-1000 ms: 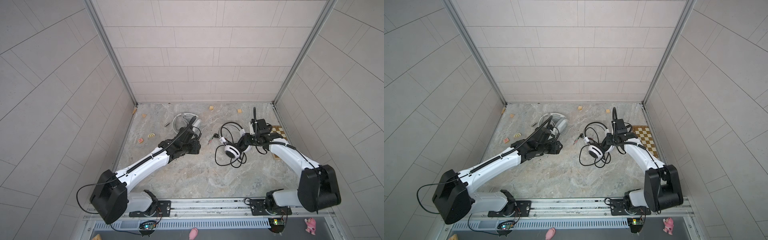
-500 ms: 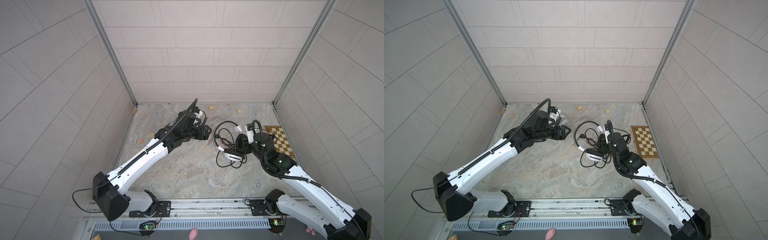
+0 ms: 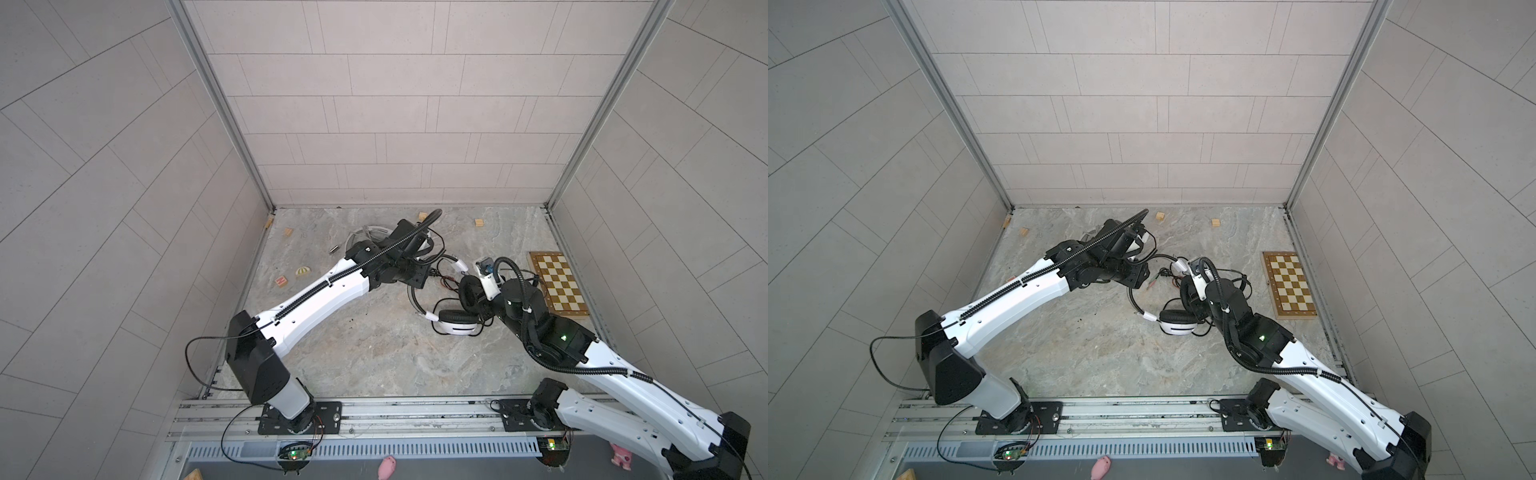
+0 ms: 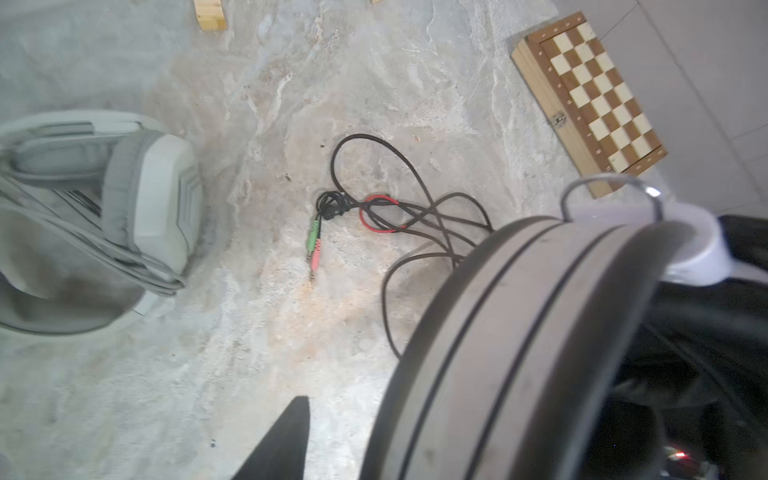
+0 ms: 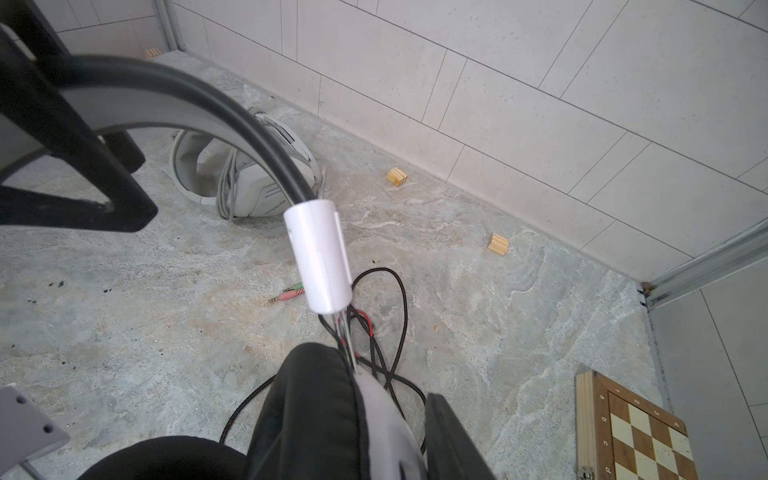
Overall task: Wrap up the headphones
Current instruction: 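Grasp the headband with the left gripper and lift the headset up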
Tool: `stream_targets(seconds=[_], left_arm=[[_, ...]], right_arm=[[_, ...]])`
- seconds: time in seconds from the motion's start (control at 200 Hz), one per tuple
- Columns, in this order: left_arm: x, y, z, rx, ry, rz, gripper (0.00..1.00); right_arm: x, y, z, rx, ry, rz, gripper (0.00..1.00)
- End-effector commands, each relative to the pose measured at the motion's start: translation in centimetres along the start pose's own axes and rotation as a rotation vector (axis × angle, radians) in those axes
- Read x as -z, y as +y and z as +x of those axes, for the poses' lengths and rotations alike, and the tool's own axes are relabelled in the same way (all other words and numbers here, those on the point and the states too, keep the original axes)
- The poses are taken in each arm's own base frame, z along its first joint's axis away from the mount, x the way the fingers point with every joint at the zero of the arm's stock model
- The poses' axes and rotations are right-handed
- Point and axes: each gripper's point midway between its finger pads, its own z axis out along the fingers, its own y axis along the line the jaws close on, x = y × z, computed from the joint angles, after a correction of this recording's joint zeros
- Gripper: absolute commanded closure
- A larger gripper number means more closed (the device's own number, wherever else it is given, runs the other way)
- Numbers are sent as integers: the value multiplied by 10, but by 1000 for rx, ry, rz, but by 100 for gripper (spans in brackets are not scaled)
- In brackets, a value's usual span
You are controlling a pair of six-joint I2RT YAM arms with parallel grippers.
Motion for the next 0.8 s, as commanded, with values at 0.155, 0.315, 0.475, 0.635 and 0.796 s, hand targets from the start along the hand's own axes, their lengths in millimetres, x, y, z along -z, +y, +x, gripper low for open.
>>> stream_targets(seconds=[0.155,0.315,0.475,0.635,0.796], left_arm=[[12,10,-5,-38,-22,-65,97],[30,31,-12,-24,-48,-124,100],[69,62,-26,31,-101,-151,100],[120,85,-42,56,-177,-200,100],[158,112,-51,102,-186,-270,100]], right_arm=[[7,5,-26,-52,-112,-35,66],[10,0,-29,-107,-115,-32,40],[11,-15,-29,-204,-103,-27,24],[-1,-40,-11,-386,-64,-39,20],[-18,-59,36,-510,43,8,19]])
